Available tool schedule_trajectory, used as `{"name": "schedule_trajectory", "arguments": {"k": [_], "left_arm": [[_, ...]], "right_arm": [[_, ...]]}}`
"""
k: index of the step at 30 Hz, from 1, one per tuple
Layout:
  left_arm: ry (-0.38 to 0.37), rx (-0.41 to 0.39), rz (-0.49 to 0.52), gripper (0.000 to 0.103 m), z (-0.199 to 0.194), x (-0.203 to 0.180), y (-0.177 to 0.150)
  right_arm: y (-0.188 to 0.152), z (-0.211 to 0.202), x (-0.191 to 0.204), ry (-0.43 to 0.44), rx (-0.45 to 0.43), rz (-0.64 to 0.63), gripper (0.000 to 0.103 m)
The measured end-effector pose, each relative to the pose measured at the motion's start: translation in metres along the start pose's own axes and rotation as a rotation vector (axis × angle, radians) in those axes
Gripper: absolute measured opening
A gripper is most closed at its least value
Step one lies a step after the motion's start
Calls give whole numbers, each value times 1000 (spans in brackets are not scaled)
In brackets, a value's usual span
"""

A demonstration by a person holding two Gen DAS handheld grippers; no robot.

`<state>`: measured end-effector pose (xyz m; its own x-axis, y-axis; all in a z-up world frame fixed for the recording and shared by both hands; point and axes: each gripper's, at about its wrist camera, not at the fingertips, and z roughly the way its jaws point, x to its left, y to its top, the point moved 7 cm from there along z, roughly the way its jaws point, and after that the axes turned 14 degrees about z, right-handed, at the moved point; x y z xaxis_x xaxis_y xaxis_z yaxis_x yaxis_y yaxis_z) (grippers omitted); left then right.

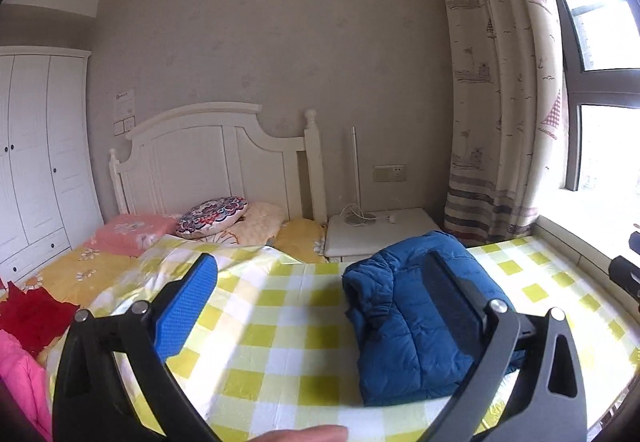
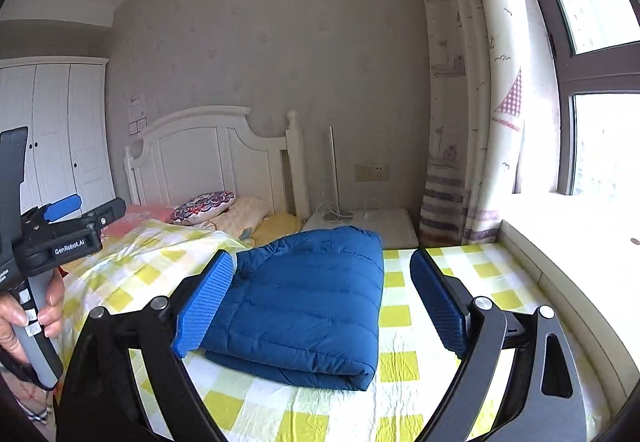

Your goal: Fold large clothes

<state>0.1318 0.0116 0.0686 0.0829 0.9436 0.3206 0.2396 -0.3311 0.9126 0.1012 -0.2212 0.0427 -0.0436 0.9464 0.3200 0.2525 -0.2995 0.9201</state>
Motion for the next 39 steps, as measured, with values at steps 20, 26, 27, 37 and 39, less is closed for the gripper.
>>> {"name": "schedule_trajectory", "arguments": {"k": [20, 26, 27, 37, 39], "left_arm": [[-148, 107, 12, 101, 2, -74, -71], [-140, 121, -11, 101, 4, -66, -76], [-139, 126, -17, 101, 5, -65, -78], [-128, 144, -24, 101, 7, -61, -88], [-128, 146, -27, 101, 8, -61, -88]], "right_arm": [[-64, 20, -10, -69, 163, -62, 98], [-77, 23, -3, -70, 190, -83, 98], [-79, 24, -3, -68, 195, -85, 98], [-90, 25, 5, -57, 210, -100, 98], [-90, 25, 5, -56, 210, -99, 98]]}}
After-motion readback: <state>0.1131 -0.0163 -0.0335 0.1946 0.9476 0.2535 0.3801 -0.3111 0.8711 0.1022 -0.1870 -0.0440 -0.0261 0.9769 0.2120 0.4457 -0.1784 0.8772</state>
